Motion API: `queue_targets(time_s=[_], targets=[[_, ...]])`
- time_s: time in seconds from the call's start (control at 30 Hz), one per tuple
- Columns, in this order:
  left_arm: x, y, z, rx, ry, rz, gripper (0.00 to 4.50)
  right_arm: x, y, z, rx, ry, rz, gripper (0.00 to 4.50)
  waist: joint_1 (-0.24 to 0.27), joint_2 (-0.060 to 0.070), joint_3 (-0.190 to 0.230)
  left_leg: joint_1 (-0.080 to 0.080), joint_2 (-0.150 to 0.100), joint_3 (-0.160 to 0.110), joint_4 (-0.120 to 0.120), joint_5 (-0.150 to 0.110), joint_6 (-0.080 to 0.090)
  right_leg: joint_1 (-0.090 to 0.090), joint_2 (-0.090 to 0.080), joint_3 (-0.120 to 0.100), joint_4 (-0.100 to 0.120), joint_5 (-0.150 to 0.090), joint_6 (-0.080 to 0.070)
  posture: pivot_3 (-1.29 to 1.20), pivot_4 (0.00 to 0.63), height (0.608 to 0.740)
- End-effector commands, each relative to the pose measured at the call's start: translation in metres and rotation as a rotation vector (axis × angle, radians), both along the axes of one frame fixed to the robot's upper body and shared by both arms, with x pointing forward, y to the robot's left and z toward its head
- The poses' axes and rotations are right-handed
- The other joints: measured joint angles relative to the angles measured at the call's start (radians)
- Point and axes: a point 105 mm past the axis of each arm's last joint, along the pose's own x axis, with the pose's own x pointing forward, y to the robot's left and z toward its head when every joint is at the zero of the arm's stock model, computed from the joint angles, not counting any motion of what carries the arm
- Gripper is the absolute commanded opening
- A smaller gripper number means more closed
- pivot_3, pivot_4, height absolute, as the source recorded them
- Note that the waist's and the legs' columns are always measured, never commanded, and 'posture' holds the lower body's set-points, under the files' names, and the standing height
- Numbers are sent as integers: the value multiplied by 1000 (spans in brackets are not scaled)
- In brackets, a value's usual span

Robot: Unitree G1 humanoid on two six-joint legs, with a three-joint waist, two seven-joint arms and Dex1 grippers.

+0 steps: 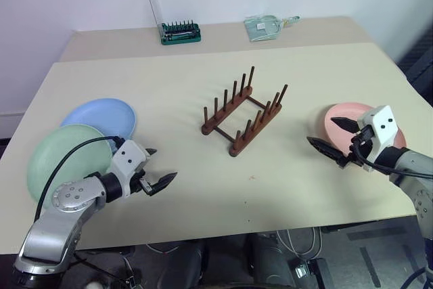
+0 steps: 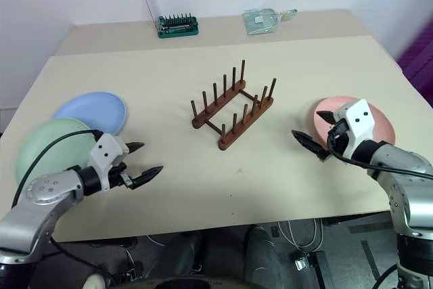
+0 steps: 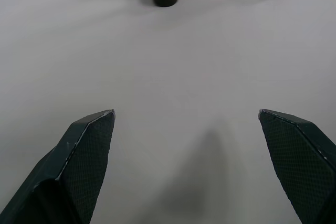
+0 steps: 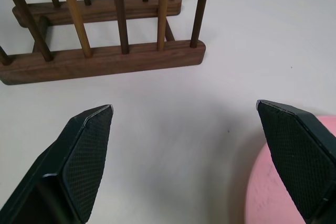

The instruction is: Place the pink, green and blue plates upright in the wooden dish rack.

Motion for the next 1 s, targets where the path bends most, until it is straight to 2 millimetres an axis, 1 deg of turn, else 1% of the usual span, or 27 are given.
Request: queue_targets(time_s=[0.03, 0.13, 0.2, 0.37, 0.43, 0.47, 0.57, 0.7, 0.73, 0.8, 0.83, 0.9, 1.0], targets=[[0, -12, 10, -2, -37, -29, 4500, 4, 1, 11, -31, -60, -1, 4475, 0, 0, 0, 0, 0, 0, 0, 0, 0, 0, 0, 0, 0, 0, 0, 0, 150, 740], [1, -25, 12, -24, -38, -47, 4500, 3, 2, 6, -55, -57, 1, 4475, 0, 0, 0, 0, 0, 0, 0, 0, 0, 0, 0, 0, 0, 0, 0, 0, 150, 740], [1, -29, 13, -31, -35, -51, 4500, 3, 4, 5, -57, -57, 5, 4475, 0, 0, 0, 0, 0, 0, 0, 0, 0, 0, 0, 0, 0, 0, 0, 0, 150, 740], [-4, -56, 2, -47, 8, -108, 4500, 0, 20, 7, -50, -53, 65, 4475, 0, 0, 0, 0, 0, 0, 0, 0, 0, 0, 0, 0, 0, 0, 0, 0, 150, 740], [-5, -72, -4, -54, 18, -141, 4500, -2, 30, 5, -51, -50, 97, 4475, 0, 0, 0, 0, 0, 0, 0, 0, 0, 0, 0, 0, 0, 0, 0, 0, 150, 740], [-2, -81, -8, -57, 16, -141, 4500, -4, 34, 4, -52, -50, 112, 4475, 1, 0, 0, 0, 0, 0, 0, 0, 0, 0, 0, 0, 0, 0, 0, 0, 150, 740], [16, -108, -19, -64, 4, -78, 4500, -8, 45, 3, -39, -54, 134, 4475, 5, 0, 0, 0, -1, -1, 1, 0, 0, 2, 0, 0, 0, 0, 0, 0, 150, 740], [36, -131, -27, -101, 31, 3, 4500, -14, 57, 2, -28, -51, 149, 4475, 3, 0, 0, 0, -1, -1, 1, 0, 0, 2, 0, 0, -1, 0, 0, 0, 150, 740], [37, -142, -32, -103, 57, -7, 4500, -16, 59, 2, -25, -50, 150, 4475, 3, 0, 0, 1, -1, -1, 1, 0, 0, 2, 0, 0, -1, 0, 0, 0, 150, 740], [39, -154, -38, -100, 91, -19, 4500, -20, 64, 2, -29, -49, 153, 4475, 4, 0, 0, 0, -1, -1, 1, 0, 0, 2, 0, 0, 0, 0, 0, 0, 150, 740], [43, -156, -39, -93, 89, -1, 4500, -21, 65, 3, -28, -51, 152, 4475, 5, 0, 0, 1, -1, -1, 2, 0, 0, 2, 0, 0, -1, 0, 0, 0, 150, 740], [50, -161, -39, -136, 118, 38, 4500, -24, 69, 6, -22, -55, 148, 4475, 7, 0, -1, 1, -1, -1, 2, 0, 0, 3, -1, 0, -1, 0, 1, 0, 150, 740], [56, -163, -40, -117, 96, 47, 3667, -29, 70, 4, -27, -46, 140, 4500, 6, 0, -1, 2, -1, -2, 3, 0, 0, 5, -1, -1, -1, -1, 2, 0, 150, 740]])
